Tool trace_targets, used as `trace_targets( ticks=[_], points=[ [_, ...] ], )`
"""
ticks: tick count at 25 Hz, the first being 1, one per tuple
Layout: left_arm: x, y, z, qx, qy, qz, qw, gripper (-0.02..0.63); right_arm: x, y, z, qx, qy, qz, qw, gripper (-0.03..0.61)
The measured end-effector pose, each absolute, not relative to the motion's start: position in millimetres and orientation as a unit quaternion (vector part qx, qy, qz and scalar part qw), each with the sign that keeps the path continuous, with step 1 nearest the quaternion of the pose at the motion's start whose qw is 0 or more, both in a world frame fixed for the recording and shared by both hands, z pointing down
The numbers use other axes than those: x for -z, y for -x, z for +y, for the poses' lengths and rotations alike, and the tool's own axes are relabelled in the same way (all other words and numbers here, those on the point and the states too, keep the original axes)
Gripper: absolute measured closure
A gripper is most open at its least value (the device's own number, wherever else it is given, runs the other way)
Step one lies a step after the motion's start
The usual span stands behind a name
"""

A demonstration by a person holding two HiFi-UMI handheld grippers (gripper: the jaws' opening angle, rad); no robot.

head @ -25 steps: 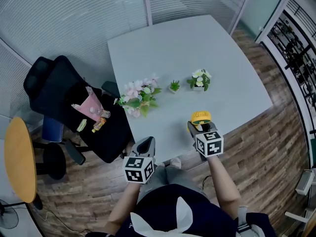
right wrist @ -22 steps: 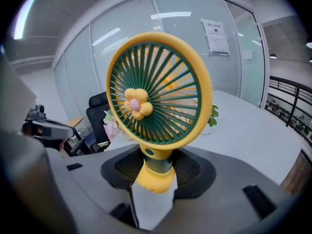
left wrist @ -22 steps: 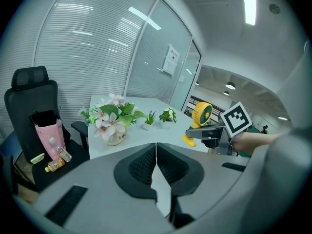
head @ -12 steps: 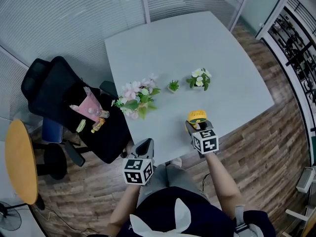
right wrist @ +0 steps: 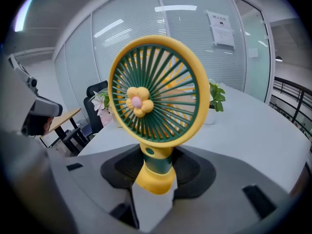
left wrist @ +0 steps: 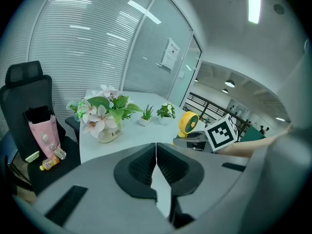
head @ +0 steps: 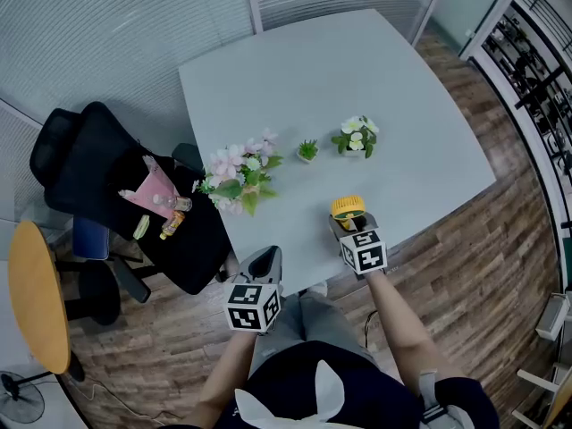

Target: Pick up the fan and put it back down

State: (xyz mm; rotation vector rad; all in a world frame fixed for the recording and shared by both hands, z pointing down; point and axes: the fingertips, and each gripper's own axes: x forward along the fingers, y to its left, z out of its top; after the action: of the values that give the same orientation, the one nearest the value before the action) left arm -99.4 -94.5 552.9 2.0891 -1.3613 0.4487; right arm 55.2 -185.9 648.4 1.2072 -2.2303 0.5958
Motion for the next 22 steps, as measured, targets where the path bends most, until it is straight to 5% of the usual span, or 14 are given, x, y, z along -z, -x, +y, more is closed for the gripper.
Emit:
trace_targets(
  ticks=[22],
  points=[
    [-574.4, 99.6, -89.0, -0.185, -0.780, -0.505, 0.319, 0.591, -696.2, -53.9, -178.5, -0.210, -0.440, -0.825, 0.286, 0.393]
  ],
)
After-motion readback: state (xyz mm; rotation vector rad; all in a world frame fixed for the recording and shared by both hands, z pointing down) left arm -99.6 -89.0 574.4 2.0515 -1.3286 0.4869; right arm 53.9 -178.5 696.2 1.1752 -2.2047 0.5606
